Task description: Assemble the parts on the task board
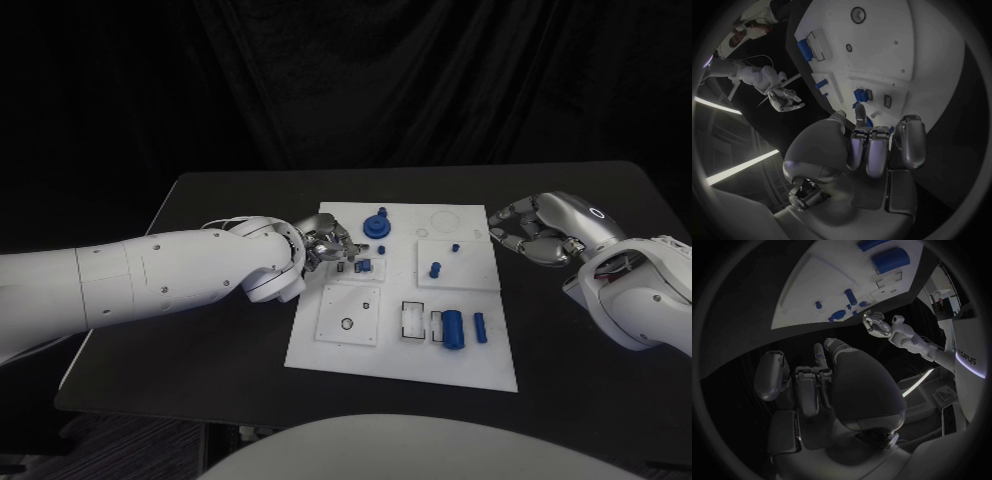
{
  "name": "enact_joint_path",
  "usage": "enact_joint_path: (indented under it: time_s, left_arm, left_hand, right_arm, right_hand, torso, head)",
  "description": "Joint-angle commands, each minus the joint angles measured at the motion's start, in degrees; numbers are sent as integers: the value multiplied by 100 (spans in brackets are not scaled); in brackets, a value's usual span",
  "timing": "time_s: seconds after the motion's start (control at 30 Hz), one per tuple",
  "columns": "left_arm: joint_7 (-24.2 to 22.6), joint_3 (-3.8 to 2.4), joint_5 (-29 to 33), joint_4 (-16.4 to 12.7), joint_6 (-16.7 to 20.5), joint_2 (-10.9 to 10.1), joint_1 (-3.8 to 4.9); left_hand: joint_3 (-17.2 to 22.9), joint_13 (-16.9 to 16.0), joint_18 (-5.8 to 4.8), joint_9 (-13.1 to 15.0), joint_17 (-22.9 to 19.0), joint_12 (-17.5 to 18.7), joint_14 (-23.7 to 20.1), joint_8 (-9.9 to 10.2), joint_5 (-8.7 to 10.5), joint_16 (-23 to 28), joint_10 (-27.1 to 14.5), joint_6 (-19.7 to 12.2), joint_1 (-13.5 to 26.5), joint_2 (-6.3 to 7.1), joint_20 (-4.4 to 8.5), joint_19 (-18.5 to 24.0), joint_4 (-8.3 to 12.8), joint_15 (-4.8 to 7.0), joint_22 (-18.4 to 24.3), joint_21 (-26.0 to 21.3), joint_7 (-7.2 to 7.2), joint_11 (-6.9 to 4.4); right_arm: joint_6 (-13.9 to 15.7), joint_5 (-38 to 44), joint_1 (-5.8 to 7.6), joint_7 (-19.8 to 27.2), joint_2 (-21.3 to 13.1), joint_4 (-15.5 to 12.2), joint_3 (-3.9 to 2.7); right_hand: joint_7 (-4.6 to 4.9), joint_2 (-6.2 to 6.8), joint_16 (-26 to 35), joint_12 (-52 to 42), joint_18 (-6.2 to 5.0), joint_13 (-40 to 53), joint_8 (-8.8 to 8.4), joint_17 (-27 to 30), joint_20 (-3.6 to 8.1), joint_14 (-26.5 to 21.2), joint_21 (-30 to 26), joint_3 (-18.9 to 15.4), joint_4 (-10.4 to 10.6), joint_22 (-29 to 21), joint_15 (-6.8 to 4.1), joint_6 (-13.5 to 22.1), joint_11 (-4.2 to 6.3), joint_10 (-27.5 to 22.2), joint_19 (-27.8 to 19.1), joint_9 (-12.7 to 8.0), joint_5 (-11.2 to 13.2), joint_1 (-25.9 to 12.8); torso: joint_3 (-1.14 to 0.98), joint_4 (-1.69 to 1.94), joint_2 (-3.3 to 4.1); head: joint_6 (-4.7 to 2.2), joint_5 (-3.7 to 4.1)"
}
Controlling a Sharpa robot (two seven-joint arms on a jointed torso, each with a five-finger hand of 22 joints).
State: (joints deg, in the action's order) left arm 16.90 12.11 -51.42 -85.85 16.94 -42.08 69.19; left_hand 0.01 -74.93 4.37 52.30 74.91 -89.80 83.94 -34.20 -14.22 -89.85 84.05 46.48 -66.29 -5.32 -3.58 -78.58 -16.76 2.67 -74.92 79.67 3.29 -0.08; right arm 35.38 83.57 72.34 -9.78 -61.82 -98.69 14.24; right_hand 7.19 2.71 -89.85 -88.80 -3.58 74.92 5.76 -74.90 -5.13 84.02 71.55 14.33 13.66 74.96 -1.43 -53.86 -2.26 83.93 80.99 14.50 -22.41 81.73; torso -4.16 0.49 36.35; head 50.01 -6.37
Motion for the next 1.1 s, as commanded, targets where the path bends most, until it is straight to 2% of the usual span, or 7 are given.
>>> enact_joint_path:
  time_s: [0.03, 0.27, 0.4, 0.8, 0.97, 1.07, 1.1]
  left_arm:
    - [219, -5, -63, 78, -410, 86, 17]
    - [429, -4, -65, 239, -796, 229, 15]
    - [477, -4, -66, 313, -894, 283, 15]
    - [379, -4, -66, 374, -837, 337, 12]
    - [317, -4, -66, 344, -732, 314, 12]
    - [300, -4, -66, 326, -668, 291, 12]
    - [292, -4, -66, 320, -642, 282, 12]
  left_hand:
    - [-111, -1507, -50, -71, 1509, -20, 606, 151, 151, -15, 595, -35, 176, -49, 15, -10, 1, 37, -396, -34, 34, -16]
    - [-309, -1507, -48, -377, 1509, -20, 606, 708, 357, -15, 595, 94, 389, -155, -24, -15, 10, -7, -419, -72, 94, 35]
    - [-361, -1507, -47, -494, 1509, -20, 606, 897, 381, -15, 595, 140, 410, -183, -38, -17, 10, -22, -427, -83, 116, 54]
    - [-397, -1507, -44, -619, 1509, -20, 606, 1119, 358, -15, 595, 189, 375, -226, -57, -13, 21, -41, -434, -104, 140, 76]
    - [-442, -1507, -49, -337, 1509, -20, 606, 827, 297, -15, 595, 538, 233, -206, -12, -56, 22, 22, -486, -89, 21, -13]
    - [-526, -1507, -54, 344, 1509, -20, 606, 318, 302, -15, 595, 420, 201, -212, 59, -80, 24, 88, -524, -95, -67, -78]
    - [-569, -1507, -57, 735, 1509, -20, 606, 47, 296, -15, 595, 325, 187, -245, 81, -91, 18, 110, -546, -104, -91, -110]
  right_arm:
    - [-24, 14, -13, -95, -10, -5, -3]
    - [-22, 14, -13, -97, -10, -13, -3]
    - [-23, 14, -13, -97, -8, -15, -3]
    - [-25, 14, -13, -102, -25, -27, -3]
    - [-29, 14, -13, -108, -26, -26, -3]
    - [-30, 14, -13, -110, -26, -26, -3]
    - [-31, 14, -13, -111, -26, -25, -3]
  right_hand:
    - [23, -48, 9, 34, -80, 1300, -17, -1478, 1, 583, -19, 32, 4, 858, 36, -25, -44, 463, -21, -7, -39, 25]
    - [23, -48, 9, 34, -80, 1300, -17, -1478, 1, 583, -19, 32, 4, 858, 36, -25, -44, 463, -21, -7, -39, 25]
    - [23, -48, 9, 34, -80, 1300, -17, -1478, 1, 583, -19, 32, 4, 858, 36, -25, -44, 463, -21, -7, -39, 25]
    - [22, -48, 8, 36, -81, 1297, -17, -1479, 1, 584, -22, 34, 3, 857, 36, -28, -44, 461, -21, -8, -43, 24]
    - [22, -48, 8, 36, -81, 1297, -17, -1479, 1, 584, -22, 34, 3, 857, 36, -28, -44, 461, -21, -8, -43, 24]
    - [22, -48, 8, 36, -81, 1297, -17, -1479, 1, 584, -22, 34, 3, 857, 36, -28, -44, 461, -21, -8, -43, 24]
    - [22, -48, 8, 36, -81, 1297, -17, -1479, 1, 584, -22, 34, 3, 857, 36, -28, -44, 461, -21, -8, -43, 24]
  torso:
    - [-6, 0, -11]
    - [-5, -5, 1]
    - [1, -4, 20]
    - [0, 0, 14]
    - [1, -1, 13]
    - [1, -3, 13]
    - [0, -3, 12]
  head:
    - [-1, 3]
    - [-1, 2]
    - [-1, -11]
    - [-1, 15]
    - [-1, 18]
    - [-1, 20]
    - [-1, 20]
